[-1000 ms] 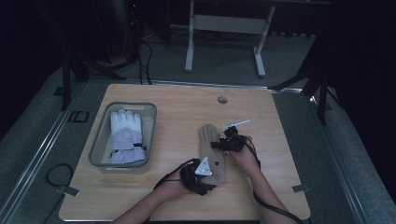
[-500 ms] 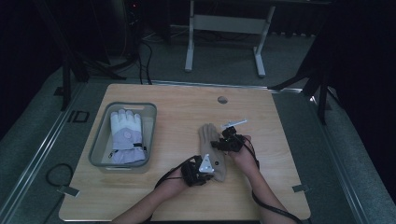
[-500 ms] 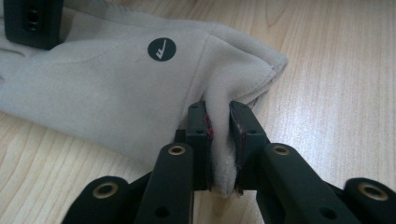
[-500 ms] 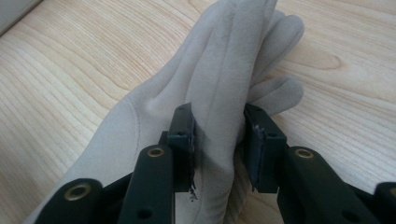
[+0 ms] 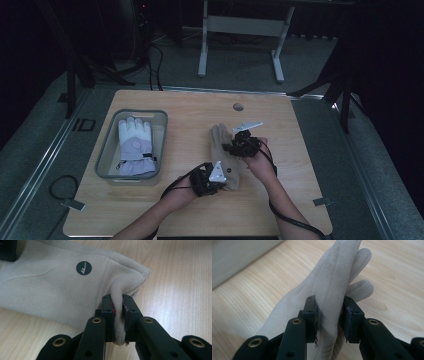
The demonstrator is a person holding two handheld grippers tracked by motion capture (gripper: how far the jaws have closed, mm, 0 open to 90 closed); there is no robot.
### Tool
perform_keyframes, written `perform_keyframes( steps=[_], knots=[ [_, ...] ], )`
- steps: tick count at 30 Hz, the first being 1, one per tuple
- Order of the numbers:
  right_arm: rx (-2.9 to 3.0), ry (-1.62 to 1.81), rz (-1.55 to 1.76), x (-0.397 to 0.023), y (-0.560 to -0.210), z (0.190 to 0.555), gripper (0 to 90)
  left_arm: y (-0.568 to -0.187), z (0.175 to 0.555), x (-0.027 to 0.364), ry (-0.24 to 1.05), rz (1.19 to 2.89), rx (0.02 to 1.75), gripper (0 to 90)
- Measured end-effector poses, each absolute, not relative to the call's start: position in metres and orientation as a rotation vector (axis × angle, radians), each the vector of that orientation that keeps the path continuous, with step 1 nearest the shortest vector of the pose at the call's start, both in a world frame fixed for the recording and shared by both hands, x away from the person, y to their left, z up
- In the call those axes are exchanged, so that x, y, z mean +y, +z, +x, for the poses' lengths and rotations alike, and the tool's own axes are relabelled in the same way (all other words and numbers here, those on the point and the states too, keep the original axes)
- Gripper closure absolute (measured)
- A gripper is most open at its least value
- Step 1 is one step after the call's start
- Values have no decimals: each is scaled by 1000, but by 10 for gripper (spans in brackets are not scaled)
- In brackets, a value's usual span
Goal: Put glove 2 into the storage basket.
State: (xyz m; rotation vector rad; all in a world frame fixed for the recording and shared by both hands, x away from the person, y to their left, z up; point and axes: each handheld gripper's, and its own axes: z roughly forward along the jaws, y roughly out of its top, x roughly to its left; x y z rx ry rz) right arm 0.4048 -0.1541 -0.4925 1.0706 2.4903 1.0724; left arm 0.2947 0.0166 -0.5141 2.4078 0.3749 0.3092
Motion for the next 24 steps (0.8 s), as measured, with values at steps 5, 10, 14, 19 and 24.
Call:
perform_keyframes(
  steps=[5,10,14,19,24],
  knots=[
    [2483,1102,1024,-144,-481,402,678,-502,291,28,318,2415,367,823],
    [2496,1137,982,-129,-473,400,678,-495,287,41,343,2436,368,824],
    [2512,1152,953,-114,-467,399,678,-490,283,55,362,2438,382,824],
    [2528,1187,917,-94,-455,400,677,-484,281,74,386,2424,426,824],
    [2534,1200,871,-72,-445,401,677,-476,279,91,410,2423,456,824]
  ],
)
